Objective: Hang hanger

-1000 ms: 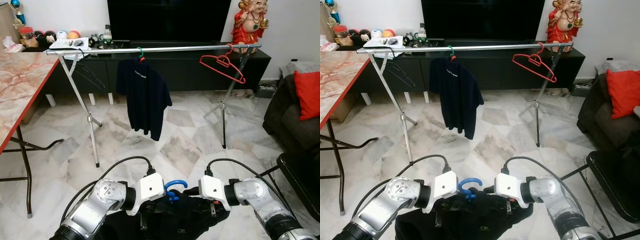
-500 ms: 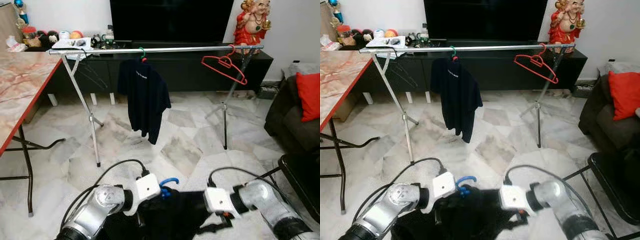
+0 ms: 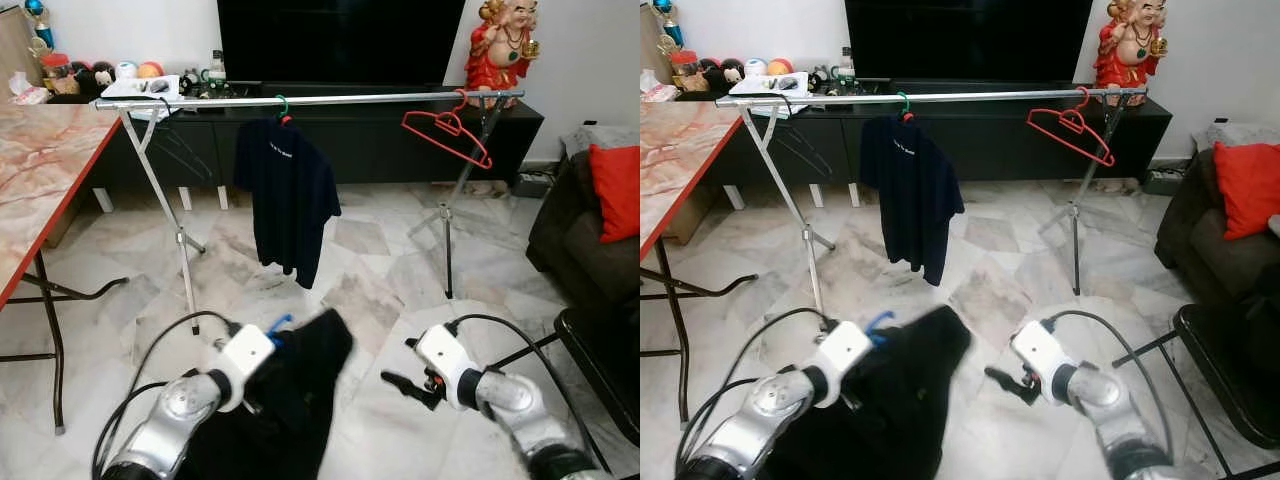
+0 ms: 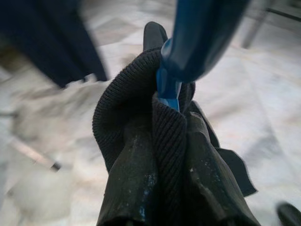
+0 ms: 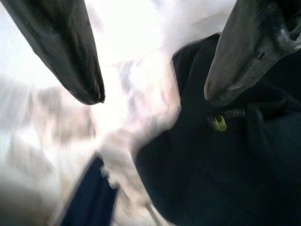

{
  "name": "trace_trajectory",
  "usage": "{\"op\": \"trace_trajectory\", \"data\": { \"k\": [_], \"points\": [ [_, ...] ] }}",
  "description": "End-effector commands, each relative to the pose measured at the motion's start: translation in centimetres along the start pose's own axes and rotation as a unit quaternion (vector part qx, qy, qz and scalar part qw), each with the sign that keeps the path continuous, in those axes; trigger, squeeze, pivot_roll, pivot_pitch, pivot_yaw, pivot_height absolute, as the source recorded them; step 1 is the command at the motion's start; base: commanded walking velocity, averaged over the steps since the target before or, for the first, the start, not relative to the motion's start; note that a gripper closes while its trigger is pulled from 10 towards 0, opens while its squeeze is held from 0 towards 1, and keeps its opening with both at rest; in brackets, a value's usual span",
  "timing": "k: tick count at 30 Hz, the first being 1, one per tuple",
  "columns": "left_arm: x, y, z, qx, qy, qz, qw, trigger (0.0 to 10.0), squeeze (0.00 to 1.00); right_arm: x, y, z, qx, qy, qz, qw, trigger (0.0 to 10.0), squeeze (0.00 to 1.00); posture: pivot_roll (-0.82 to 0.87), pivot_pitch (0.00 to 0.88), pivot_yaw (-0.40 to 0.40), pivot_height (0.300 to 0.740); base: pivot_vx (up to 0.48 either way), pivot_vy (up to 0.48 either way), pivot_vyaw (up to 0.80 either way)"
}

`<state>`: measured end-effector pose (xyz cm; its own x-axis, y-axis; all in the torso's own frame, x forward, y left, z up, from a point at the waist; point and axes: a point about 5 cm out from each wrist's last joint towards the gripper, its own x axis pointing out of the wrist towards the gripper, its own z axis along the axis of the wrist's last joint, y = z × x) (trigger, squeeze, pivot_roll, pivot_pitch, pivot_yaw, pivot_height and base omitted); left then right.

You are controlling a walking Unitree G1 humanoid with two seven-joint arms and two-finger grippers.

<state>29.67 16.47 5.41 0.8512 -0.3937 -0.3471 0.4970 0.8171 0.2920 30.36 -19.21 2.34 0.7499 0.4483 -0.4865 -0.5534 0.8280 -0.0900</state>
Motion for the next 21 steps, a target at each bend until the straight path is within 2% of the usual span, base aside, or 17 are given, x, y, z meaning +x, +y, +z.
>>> {"op": "trace_trajectory", "data": {
  "k": [1, 4, 5, 6, 9, 11, 14, 16, 18, 19, 21],
  "points": [
    [-0.6, 0.7, -0.2, -0.014, -0.017, 0.040, 0.999, 10.0, 0.00, -0.6, 0.6, -3.3, 0.091, 0.041, -0.059, 0.993, 10.0, 0.00, 0.08, 0.023, -0.019, 0.740, 0.000, 0.000, 0.00],
    [-1.3, 1.0, -1.2, -0.032, -0.013, 0.068, 0.997, 10.0, 0.00, -1.0, 1.7, -5.7, 0.165, 0.066, -0.116, 0.977, 10.0, 0.00, 0.07, 0.021, -0.006, 0.740, 0.000, 0.000, 0.00],
    [-1.3, 1.0, -1.2, -0.032, -0.013, 0.068, 0.997, 10.0, 0.00, -1.0, 1.7, -5.7, 0.165, 0.066, -0.116, 0.977, 10.0, 0.00, 0.07, 0.021, -0.006, 0.740, 0.000, 0.000, 0.00],
    [-1.8, 1.1, -1.9, -0.049, -0.009, 0.085, 0.995, 10.0, 0.00, -1.5, 2.4, -7.3, 0.208, 0.087, -0.155, 0.962, 10.0, 0.00, 0.07, 0.016, 0.001, 0.740, 0.000, 0.000, 0.00],
    [-2.6, 1.3, -2.8, -0.079, -0.010, 0.112, 0.991, 10.0, 0.00, -2.3, 3.9, -9.7, 0.245, 0.132, -0.193, 0.941, 10.0, 0.00, 0.08, 0.013, 0.006, 0.740, 0.000, 0.000, 0.00],
    [-3.5, 1.3, -3.5, -0.094, -0.015, 0.125, 0.988, 10.0, 0.00, -2.8, 5.1, -11.2, 0.302, 0.150, -0.220, 0.915, 10.0, 0.00, 0.08, 0.006, 0.007, 0.740, 0.000, 0.000, 0.00],
    [-4.1, 1.5, -4.0, -0.091, -0.009, 0.136, 0.987, 10.0, 0.00, -2.9, 5.9, -11.7, 0.306, 0.160, -0.220, 0.912, 10.0, 0.00, 0.09, 0.004, 0.009, 0.740, 0.000, 0.000, 0.00],
    [-5.2, 1.7, -4.5, -0.098, -0.006, 0.155, 0.983, 10.0, 0.00, -3.0, 7.0, -12.3, 0.310, 0.169, -0.222, 0.909, 10.0, 0.00, 0.10, 0.002, 0.009, 0.740, 0.000, 0.000, 0.00],
    [-5.5, 1.7, -4.7, -0.098, -0.005, 0.158, 0.982, 10.0, 0.00, -3.1, 7.3, -12.6, 0.317, 0.173, -0.228, 0.904, 10.0, 0.00, 0.10, 0.002, 0.009, 0.740, 0.000, 0.000, 0.00],
    [-5.9, 1.8, -4.8, -0.111, -0.004, 0.168, 0.979, 10.0, 0.00, -3.2, 7.3, -12.7, 0.319, 0.177, -0.235, 0.901, 10.0, 0.00, 0.10, 0.000, 0.009, 0.740, 0.000, 0.000, 0.00],
    [-6.2, 1.9, -5.0, -0.115, -0.004, 0.176, 0.978, 10.0, 0.00, -3.3, 7.5, -12.9, 0.316, 0.184, -0.235, 0.901, 10.0, 0.00, 0.09, 0.000, 0.008, 0.740, 0.000, 0.000, 0.00]
  ]
}}
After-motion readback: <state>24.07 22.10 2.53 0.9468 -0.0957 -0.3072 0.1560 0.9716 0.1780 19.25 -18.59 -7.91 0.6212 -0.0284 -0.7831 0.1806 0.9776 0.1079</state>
